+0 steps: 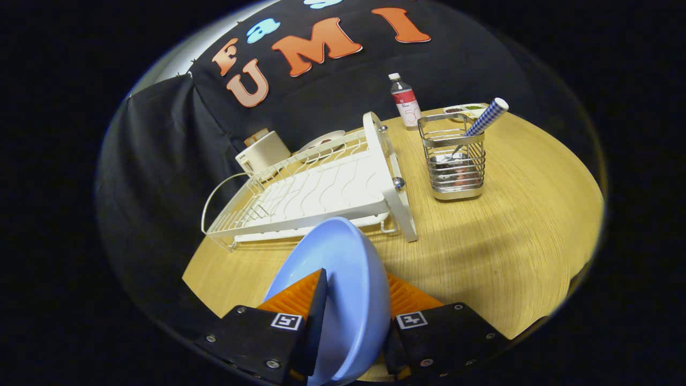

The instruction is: Take the plate from the dish rack, then take the spoon from the basket and place it into the plate.

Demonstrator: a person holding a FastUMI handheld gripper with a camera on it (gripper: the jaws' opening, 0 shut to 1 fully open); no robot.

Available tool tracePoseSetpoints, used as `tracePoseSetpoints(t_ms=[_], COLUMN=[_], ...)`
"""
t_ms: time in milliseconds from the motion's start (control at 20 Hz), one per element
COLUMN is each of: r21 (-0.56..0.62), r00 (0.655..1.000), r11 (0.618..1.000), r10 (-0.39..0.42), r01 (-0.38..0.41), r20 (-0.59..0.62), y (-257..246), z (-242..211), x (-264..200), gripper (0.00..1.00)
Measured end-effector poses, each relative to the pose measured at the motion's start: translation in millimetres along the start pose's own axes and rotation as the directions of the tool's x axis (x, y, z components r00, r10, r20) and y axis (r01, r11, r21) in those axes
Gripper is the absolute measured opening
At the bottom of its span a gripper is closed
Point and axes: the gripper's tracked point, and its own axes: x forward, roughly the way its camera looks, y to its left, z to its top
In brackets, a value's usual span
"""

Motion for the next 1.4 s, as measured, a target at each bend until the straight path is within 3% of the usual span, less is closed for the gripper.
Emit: tracePoseSetpoints(t_ms=[100, 300, 500, 700, 950, 1250, 1350, 1400], r21=[-0.017, -0.04, -0.178, -0.155, -0.075, -0.005, 0.006, 0.011], r00=[0.999, 0.997, 0.969, 0.962, 0.926, 0.856, 0.843, 0.842], r11=[0.999, 0.996, 0.953, 0.951, 0.946, 0.926, 0.922, 0.921], r10=[-0.029, -0.083, -0.241, -0.254, -0.29, -0.346, -0.356, -0.361], r01=[0.03, 0.083, 0.245, 0.267, 0.315, 0.377, 0.386, 0.39], r20=[0.018, 0.001, 0.047, 0.1, 0.242, 0.384, 0.404, 0.4], y=[-6.7, -20.2, -57.0, -65.1, -86.8, -116.4, -119.1, -120.5], z=[4.6, 0.6, 8.7, 32.2, 89.7, 150.5, 161.2, 160.3], x=[0.3, 2.1, -4.3, -9.9, -24.1, -29.6, -23.9, -20.5], gripper=[0.6, 0.71, 0.8, 0.83, 0.88, 0.86, 0.78, 0.66])
